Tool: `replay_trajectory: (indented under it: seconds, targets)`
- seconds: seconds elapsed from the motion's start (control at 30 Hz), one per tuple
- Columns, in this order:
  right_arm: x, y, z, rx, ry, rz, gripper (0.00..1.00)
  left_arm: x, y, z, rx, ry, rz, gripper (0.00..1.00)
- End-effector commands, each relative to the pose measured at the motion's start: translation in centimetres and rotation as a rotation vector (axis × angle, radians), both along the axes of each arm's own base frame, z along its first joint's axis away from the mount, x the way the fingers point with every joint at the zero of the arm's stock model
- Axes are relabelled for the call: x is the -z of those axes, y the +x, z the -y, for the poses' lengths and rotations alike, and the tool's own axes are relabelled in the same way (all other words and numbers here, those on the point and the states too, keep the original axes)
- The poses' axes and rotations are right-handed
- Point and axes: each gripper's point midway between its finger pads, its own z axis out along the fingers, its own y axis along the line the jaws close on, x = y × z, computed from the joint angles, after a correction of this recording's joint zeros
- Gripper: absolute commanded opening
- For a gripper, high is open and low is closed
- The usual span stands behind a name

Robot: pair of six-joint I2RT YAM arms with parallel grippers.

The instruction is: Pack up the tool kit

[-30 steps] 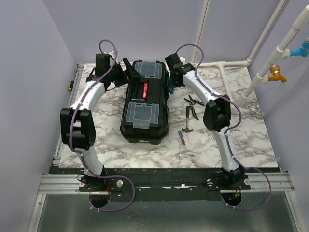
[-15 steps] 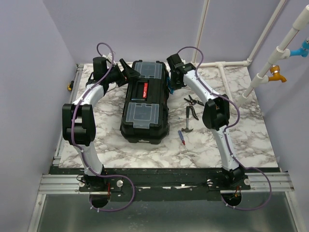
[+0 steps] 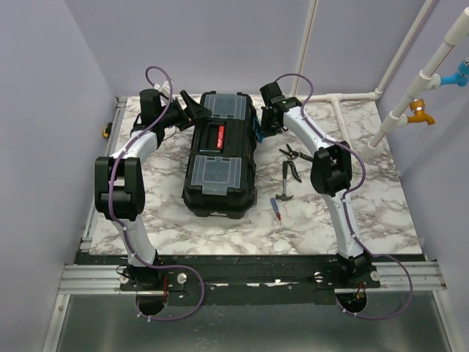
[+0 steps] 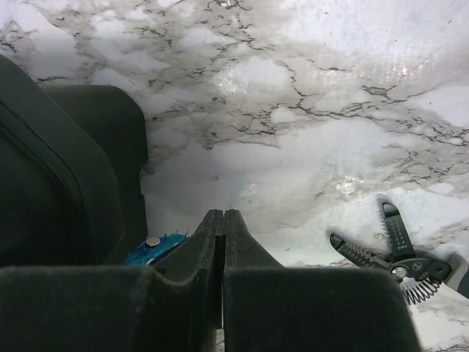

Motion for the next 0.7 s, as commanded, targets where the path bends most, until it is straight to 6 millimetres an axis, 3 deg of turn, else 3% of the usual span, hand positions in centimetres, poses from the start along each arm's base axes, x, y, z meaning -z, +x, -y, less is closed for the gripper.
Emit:
replay_trajectory:
  seconds: [0.0,0.3,0.67]
  targets:
    - [-2.1,-1.2,-11.4,-0.187,0.320,0.048,0.01,6.6,-4.2,5.0,0.197,-0.021,-0.183,0.80]
    - [-1.2,-1.9,-13.7,-0.210,0.350,0.032,0.01,10.2,-5.9,5.9,0.232,-0.024,-0.232,0.79]
    - [-1.4,-3.1,-17.8,-0.262,0.479,0.026,0.01,12.5,-7.8,8.2,0.274,-0.055,-0.270,0.78]
